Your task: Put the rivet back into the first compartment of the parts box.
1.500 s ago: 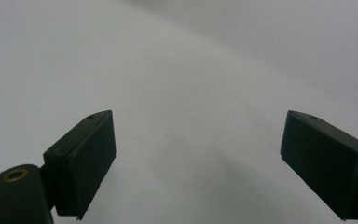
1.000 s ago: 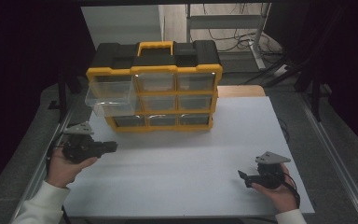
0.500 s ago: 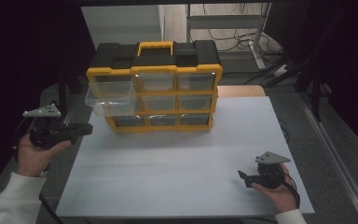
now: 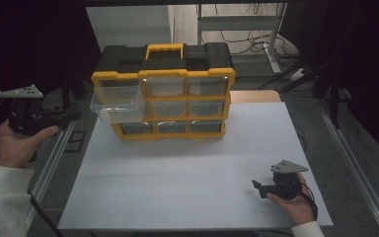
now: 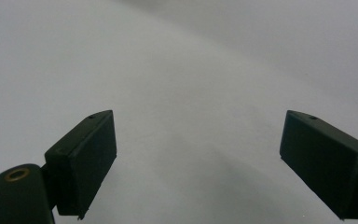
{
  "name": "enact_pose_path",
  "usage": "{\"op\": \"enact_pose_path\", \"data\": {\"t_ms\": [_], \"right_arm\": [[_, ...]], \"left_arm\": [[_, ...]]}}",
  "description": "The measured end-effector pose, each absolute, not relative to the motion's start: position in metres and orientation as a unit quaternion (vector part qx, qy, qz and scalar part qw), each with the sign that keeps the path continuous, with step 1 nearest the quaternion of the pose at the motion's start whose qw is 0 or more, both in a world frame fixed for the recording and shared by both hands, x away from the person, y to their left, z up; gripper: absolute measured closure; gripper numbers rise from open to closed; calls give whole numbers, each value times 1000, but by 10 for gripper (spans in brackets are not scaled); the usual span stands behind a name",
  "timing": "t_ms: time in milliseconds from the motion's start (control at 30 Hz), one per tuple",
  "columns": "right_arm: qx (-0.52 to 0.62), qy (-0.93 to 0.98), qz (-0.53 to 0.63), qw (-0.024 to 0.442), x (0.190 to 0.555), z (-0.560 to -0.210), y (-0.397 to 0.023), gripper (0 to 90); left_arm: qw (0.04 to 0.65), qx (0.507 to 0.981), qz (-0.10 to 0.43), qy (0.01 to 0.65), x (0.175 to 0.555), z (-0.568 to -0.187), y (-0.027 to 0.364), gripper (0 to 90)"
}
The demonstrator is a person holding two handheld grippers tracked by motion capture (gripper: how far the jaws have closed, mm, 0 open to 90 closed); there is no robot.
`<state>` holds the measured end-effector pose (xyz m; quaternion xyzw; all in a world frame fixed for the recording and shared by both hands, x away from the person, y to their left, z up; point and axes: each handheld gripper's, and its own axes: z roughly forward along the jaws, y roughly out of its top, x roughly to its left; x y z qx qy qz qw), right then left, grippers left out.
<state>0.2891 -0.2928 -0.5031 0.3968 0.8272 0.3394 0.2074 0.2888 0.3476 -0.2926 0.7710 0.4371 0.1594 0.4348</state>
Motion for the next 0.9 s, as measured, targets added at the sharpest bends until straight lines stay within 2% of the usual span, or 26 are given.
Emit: {"op": "enact_pose_path", "data": {"t_ms": [400,900], "right_arm": [[396,825,345,210,289,-502,-293,112],[393,823,355,206,288,-500,-293,112]], "left_arm": [[444,774,166,420,308,-264,330,834],[432,794,150,400,337,-267,287,834]]}}
